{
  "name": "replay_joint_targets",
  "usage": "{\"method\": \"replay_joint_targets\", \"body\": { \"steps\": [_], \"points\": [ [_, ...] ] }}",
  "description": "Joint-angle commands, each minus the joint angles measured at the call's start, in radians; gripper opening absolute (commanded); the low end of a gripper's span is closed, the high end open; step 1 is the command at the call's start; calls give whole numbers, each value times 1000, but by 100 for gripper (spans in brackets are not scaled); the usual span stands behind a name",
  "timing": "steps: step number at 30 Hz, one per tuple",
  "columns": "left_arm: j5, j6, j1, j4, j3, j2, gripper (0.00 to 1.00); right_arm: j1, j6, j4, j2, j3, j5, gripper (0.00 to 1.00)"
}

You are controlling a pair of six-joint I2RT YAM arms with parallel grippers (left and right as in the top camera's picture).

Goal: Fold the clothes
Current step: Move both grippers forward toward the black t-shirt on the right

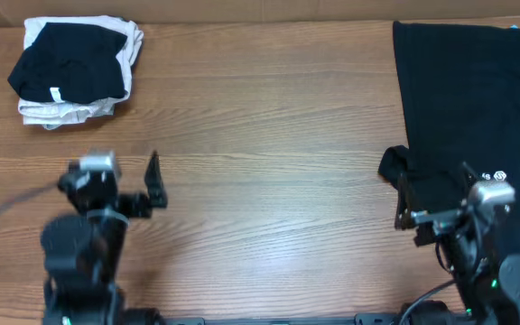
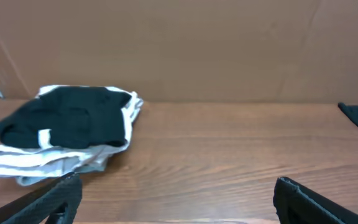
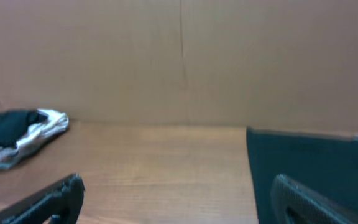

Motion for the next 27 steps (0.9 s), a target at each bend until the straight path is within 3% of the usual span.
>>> {"method": "replay_joint_targets", "body": {
  "steps": [1,11,18,23,27],
  "points": [
    [55,12,-6,-39,158,169,100,-3,34,-71,139,124,2,100],
    [182,27,-6,-254,499,619,100,-4,32,-348,639,343,56,100],
    [186,27,-6,-246,505,829,100,-4,30,-313,975,345,50,100],
    [301,27,-6,-193,505,907,100,-4,36,-257,1143,345,22,100],
    [311,27,-6,-146,505,936,100,-4,204,-243,1242,343,163,87]
  ]
}}
